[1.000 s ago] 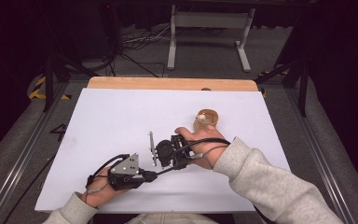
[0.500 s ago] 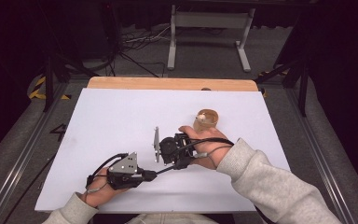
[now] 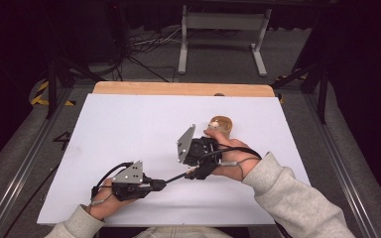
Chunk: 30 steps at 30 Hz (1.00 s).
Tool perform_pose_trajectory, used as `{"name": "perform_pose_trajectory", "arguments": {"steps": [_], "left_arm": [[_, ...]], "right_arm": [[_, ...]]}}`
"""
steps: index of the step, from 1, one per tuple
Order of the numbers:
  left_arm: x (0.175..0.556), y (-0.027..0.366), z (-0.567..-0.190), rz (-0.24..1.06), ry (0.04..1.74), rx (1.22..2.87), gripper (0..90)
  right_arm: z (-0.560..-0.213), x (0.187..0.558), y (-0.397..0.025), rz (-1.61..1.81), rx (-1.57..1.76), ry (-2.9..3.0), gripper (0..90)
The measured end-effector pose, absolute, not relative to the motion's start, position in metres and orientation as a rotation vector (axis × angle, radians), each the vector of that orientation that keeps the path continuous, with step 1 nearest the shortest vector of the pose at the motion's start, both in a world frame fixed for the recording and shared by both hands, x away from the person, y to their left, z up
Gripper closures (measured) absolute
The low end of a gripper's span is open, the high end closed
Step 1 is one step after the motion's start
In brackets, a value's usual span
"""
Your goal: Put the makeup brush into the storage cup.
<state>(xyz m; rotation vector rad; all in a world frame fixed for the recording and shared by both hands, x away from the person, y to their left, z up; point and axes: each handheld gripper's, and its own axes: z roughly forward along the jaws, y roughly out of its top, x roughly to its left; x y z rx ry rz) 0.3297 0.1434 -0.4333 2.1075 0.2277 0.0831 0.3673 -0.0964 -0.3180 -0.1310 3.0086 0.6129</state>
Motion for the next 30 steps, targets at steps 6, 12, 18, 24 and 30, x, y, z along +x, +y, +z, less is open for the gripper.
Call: {"name": "perform_pose_trajectory", "arguments": {"steps": [6, 12, 18, 24, 30], "left_arm": [[0.33, 0.147, -0.435, 0.091, 0.217, 2.072, 84.8], [0.329, 0.149, -0.436, 0.086, 0.205, 2.047, 84.9], [0.329, 0.153, -0.437, 0.095, 0.185, 1.996, 84.8], [0.329, 0.156, -0.438, 0.087, 0.166, 1.95, 84.8], [0.33, 0.158, -0.439, 0.079, 0.165, 1.911, 84.8]], "right_arm": [[-0.318, 0.365, -0.122, 0.9, -0.071, 2.927, 48.5], [-0.328, 0.362, -0.141, 1.084, -0.015, 2.855, 46.3], [-0.336, 0.362, -0.154, 1.219, 0.023, 2.794, 46.2], [-0.345, 0.36, -0.16, 1.316, 0.04, 2.746, 46.3], [-0.353, 0.358, -0.16, 1.426, 0.027, 2.712, 48.2]]}}
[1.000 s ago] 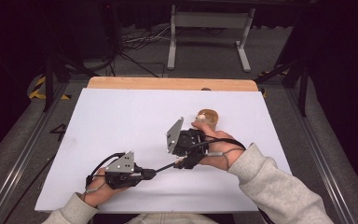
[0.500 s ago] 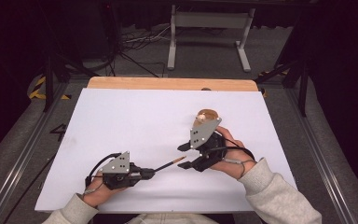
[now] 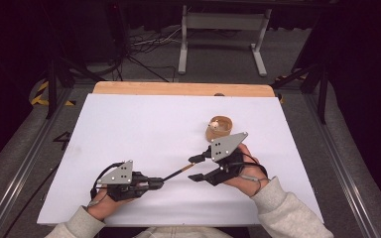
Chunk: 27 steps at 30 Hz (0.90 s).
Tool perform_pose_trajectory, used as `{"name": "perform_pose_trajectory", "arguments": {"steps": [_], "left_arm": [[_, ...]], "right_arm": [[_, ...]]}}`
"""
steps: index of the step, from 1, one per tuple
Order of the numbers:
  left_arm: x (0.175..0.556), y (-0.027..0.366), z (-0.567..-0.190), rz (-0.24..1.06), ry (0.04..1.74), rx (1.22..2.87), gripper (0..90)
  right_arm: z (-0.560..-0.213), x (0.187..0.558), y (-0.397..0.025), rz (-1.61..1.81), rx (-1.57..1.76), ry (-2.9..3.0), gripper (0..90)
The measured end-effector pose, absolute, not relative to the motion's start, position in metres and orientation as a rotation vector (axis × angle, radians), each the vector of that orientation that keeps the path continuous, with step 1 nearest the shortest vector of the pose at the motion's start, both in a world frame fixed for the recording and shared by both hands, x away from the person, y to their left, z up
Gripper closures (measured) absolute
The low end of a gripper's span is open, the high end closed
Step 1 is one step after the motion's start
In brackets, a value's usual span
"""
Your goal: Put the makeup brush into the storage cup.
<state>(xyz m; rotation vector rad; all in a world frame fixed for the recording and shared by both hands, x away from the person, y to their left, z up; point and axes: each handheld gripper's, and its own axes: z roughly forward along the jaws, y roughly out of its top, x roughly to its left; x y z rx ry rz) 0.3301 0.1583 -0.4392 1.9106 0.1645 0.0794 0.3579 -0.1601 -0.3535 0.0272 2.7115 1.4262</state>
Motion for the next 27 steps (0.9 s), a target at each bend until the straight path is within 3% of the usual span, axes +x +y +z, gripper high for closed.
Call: {"name": "perform_pose_trajectory", "arguments": {"steps": [27], "left_arm": [[0.33, 0.159, -0.442, 0.107, 0.139, 1.876, 84.5]], "right_arm": [[-0.37, 0.358, -0.149, 1.788, 0.013, 2.617, 53.4]]}}
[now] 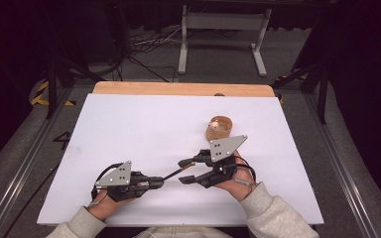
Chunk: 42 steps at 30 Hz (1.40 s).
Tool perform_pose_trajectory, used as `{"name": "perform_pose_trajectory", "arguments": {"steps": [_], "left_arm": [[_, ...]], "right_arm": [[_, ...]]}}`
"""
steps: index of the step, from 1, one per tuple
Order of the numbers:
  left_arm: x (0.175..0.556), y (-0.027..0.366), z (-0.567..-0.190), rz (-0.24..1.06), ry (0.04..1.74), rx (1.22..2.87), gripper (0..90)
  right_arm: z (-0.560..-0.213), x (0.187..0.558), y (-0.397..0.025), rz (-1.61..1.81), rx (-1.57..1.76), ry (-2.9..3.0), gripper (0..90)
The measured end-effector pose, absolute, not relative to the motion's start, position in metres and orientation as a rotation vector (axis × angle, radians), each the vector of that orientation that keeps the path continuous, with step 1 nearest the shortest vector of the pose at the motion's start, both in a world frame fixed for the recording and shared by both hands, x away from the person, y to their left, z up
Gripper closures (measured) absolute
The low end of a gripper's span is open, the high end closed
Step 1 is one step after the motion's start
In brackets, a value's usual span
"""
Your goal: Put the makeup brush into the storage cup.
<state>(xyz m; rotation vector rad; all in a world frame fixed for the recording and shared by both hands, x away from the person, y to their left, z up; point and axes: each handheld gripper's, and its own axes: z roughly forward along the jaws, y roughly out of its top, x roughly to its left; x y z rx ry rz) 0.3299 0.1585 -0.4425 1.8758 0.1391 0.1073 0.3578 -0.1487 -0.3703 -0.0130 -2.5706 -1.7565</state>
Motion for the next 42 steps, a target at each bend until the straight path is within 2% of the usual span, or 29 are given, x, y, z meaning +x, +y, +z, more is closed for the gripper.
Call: {"name": "perform_pose_trajectory", "arguments": {"steps": [23, 40, 42], "left_arm": [[0.3282, 0.1548, -0.4448, 0.125, 0.113, 1.899, 84.3], [0.3284, 0.1547, -0.4453, 0.119, 0.119, 1.901, 83.6], [0.3292, 0.1546, -0.445, 0.12, 0.128, 1.901, 79.4]], "right_arm": [[-0.3721, 0.362, -0.1507, -1.737, -0.017, -2.555, 81.9], [-0.3707, 0.364, -0.1496, -1.706, -0.014, -2.556, 83.3], [-0.3699, 0.3638, -0.1495, -1.702, -0.01, -2.557, 83.4]]}}
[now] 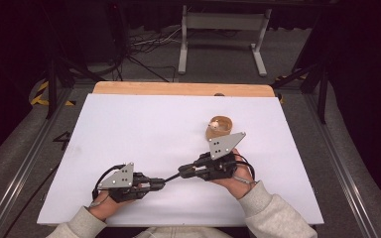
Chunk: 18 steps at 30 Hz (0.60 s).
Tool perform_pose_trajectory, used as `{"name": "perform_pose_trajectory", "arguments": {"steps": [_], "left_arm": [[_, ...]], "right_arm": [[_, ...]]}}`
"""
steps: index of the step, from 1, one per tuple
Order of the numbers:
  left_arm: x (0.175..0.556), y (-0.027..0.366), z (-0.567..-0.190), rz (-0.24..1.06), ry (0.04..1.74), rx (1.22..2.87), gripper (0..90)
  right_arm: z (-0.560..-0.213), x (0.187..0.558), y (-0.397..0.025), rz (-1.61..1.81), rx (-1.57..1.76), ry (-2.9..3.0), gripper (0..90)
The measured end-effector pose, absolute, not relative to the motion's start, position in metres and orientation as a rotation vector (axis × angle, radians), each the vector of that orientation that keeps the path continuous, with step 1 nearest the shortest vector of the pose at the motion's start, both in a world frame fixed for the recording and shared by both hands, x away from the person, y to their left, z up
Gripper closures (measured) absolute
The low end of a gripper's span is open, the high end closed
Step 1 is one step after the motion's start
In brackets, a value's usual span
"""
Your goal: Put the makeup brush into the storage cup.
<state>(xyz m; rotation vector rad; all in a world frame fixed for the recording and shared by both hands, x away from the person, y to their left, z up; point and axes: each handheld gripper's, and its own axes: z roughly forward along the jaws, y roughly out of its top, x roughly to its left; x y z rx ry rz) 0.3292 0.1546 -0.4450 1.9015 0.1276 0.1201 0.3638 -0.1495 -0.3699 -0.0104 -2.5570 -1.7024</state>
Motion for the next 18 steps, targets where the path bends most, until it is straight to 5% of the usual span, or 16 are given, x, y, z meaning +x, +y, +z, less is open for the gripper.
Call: {"name": "perform_pose_trajectory", "arguments": {"steps": [12, 18], "left_arm": [[0.336, 0.158, -0.443, 0.108, 0.264, 1.853, 23.5], [0.339, 0.165, -0.442, 0.149, 0.309, 1.837, 13.8]], "right_arm": [[-0.353, 0.364, -0.155, -1.679, -0.048, -2.611, 83.5], [-0.334, 0.366, -0.162, -1.64, -0.108, -2.685, 83.5]]}}
